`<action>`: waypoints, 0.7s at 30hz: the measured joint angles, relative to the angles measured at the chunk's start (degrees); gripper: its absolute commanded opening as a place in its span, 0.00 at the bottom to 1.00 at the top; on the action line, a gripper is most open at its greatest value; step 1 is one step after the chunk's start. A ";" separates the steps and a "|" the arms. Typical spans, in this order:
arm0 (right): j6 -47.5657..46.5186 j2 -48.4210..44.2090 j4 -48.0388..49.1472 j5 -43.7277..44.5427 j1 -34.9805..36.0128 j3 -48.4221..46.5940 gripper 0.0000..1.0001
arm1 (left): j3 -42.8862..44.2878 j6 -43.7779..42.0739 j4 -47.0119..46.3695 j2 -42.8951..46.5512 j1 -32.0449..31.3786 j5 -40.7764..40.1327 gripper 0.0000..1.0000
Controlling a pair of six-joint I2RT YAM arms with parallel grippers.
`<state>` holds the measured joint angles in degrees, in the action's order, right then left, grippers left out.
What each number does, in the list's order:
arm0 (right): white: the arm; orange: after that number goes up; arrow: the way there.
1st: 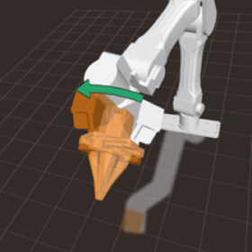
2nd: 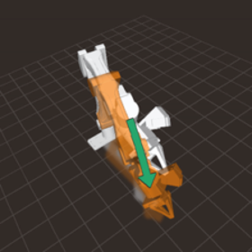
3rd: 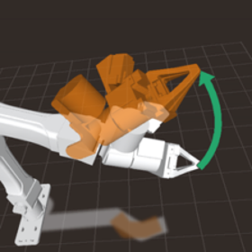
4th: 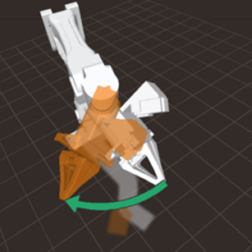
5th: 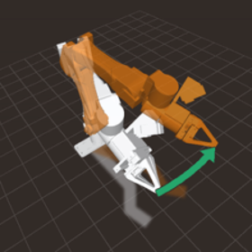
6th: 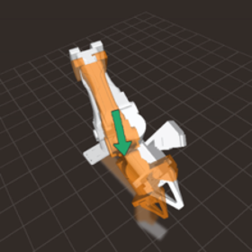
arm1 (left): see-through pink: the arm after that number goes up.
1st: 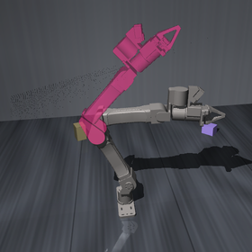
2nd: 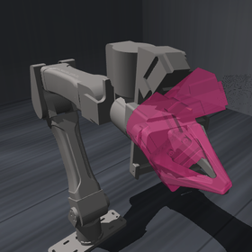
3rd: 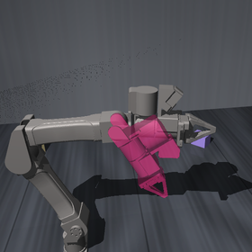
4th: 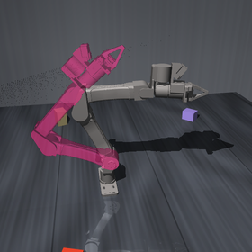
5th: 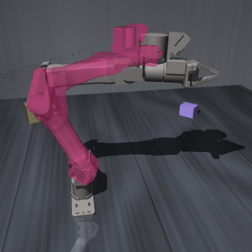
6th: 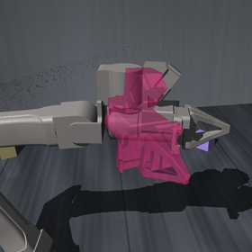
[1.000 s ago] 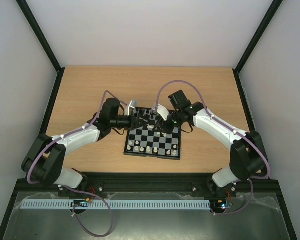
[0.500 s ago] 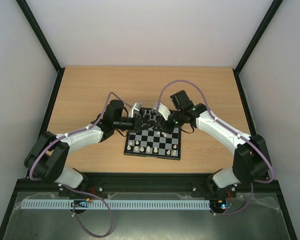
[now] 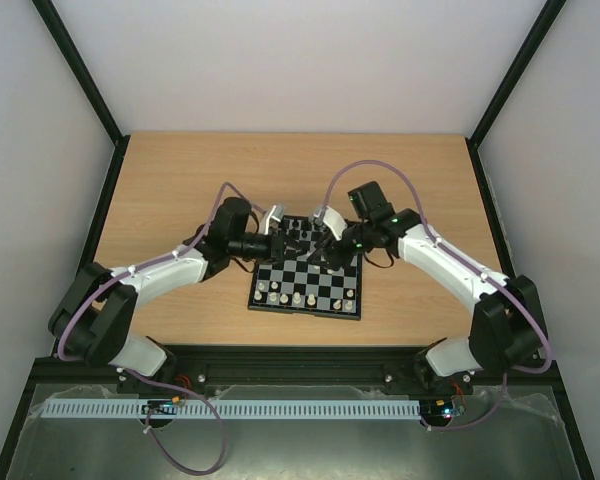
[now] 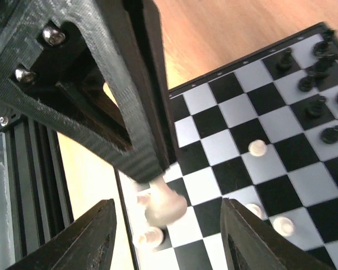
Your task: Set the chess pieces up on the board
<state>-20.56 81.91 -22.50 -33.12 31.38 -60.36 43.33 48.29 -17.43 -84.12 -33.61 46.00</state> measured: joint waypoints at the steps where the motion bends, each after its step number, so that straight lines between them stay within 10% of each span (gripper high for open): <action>1: 0.24 -0.57 -0.11 -0.55 -0.85 0.17 0.54 | 0.92 -1.42 1.77 0.00 -0.13 -0.57 0.04; 12: 5.90 -4.76 -1.60 -5.79 -21.16 5.14 0.54 | 20.85 -26.88 30.08 -0.02 -7.06 -18.45 0.04; 21: 8.85 -7.61 0.57 0.26 -23.82 9.14 0.54 | 30.82 -40.39 45.99 -5.46 -20.94 -36.13 0.03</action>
<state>-11.70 74.30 -21.93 -32.86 7.55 -51.22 74.15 7.90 28.56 -89.58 -54.54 9.87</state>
